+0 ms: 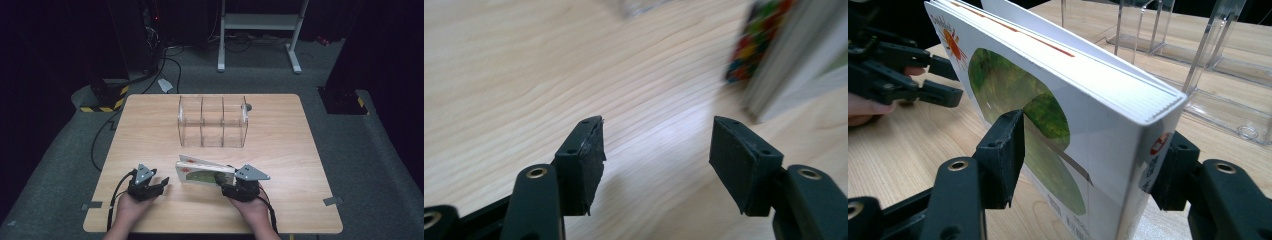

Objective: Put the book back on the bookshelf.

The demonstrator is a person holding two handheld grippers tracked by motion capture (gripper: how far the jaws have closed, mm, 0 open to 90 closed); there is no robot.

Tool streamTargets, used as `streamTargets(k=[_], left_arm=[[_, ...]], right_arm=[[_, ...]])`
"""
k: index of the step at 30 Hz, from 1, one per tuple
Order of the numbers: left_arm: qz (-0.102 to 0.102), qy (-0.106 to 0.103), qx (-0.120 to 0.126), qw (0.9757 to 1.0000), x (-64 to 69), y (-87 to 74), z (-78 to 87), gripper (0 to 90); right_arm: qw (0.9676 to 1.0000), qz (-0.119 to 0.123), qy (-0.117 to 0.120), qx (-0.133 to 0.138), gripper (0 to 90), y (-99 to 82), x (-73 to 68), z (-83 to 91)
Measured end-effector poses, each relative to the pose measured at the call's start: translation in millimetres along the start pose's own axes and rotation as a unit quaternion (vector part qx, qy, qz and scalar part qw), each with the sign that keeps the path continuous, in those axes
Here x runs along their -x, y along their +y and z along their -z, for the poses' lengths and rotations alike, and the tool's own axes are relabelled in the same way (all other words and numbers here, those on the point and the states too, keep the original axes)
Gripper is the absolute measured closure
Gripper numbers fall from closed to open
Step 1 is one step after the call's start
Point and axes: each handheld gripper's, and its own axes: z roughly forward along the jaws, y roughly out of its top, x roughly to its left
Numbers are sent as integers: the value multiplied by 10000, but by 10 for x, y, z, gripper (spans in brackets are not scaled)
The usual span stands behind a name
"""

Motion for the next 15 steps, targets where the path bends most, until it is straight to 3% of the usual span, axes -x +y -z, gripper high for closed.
streamTargets(k=[1, 4, 6, 9, 12, 15], left_arm=[[52, 178, -116, 9998, -55, -4, -31, 373], [63, 327, -197, 9992, -102, -4, -60, 361], [228, 392, -260, 9986, -146, -4, -73, 339], [307, 605, -267, 9973, -181, -4, -78, 317], [506, 592, -329, 9964, -232, 1, -95, 251], [531, 555, -353, 9964, -243, 1, -93, 251]], right_arm=[[10000, 2, 38, 24, 415, -6, 8, 5], [10000, 55, 63, 40, 430, -10, 17, 14], [9999, 49, 134, 45, 454, -12, 35, 24], [9996, 57, 261, 64, 514, -30, 54, 51], [9993, 102, 344, 62, 569, -30, 78, 71], [9991, 96, 407, 50, 604, -34, 66, 89]])
